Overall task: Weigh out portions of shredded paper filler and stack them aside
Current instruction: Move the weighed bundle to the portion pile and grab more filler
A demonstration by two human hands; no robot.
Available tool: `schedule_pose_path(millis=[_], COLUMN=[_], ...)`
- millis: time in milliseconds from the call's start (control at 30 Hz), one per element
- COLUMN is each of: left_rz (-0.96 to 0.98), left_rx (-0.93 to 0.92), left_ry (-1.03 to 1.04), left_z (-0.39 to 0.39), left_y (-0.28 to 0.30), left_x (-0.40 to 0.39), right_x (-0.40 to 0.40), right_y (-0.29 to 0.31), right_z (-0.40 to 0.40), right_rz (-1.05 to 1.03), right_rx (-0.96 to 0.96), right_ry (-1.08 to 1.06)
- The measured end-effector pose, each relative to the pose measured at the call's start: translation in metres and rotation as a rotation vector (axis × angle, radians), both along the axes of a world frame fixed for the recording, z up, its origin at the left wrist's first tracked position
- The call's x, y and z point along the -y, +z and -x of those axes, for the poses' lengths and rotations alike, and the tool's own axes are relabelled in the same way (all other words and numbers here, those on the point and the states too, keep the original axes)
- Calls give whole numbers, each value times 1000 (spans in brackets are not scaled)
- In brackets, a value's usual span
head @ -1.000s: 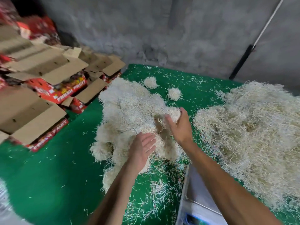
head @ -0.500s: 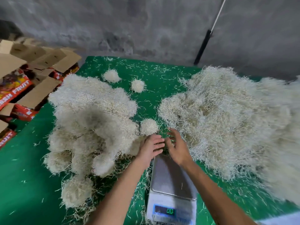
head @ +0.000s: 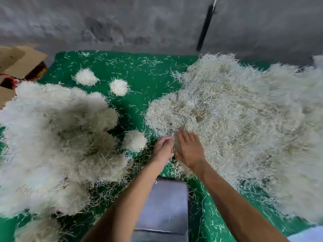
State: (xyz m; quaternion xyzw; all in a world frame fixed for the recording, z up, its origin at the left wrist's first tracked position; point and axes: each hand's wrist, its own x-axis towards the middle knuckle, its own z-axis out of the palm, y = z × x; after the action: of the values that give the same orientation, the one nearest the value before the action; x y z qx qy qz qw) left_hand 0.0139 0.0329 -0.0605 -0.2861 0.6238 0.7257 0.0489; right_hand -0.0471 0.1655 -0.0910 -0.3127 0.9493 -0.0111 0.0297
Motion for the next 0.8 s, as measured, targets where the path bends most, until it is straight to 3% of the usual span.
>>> schedule_pose_path(millis=[100, 267, 367, 467, 567, 600, 667, 733, 800], left_rz=[72, -6, -150, -297, -714, -680, -385, 55, 199], left_rx=[27, 155, 223, 292, 214, 135, 82, 77, 9], left_ry=[6, 41, 116, 79, 20, -26, -153, -87, -39], left_z=[17, 19, 13, 11, 11, 13, 26, 39, 52], left_y=[-13, -39, -45, -31, -6, 9, 33, 61, 92], left_x=[-4, -15, -21, -23, -15, -8, -1, 3, 7], right_x=[-5, -18, -18, -14, -6, -6, -8, -14, -20], right_y=[-22, -41, -28, 4, 39, 53, 70, 85, 99], right_z=[11, 10, 5, -2, -12, -17, -25, -34, -37], right_rz=[-66, 44, 283, 553, 679, 693, 669, 678, 726], right_rx=[140, 142, 217, 142, 64, 44, 39, 41, 44], right_ry=[-70, -70, -149, -205, -98, -42, 38, 29, -38])
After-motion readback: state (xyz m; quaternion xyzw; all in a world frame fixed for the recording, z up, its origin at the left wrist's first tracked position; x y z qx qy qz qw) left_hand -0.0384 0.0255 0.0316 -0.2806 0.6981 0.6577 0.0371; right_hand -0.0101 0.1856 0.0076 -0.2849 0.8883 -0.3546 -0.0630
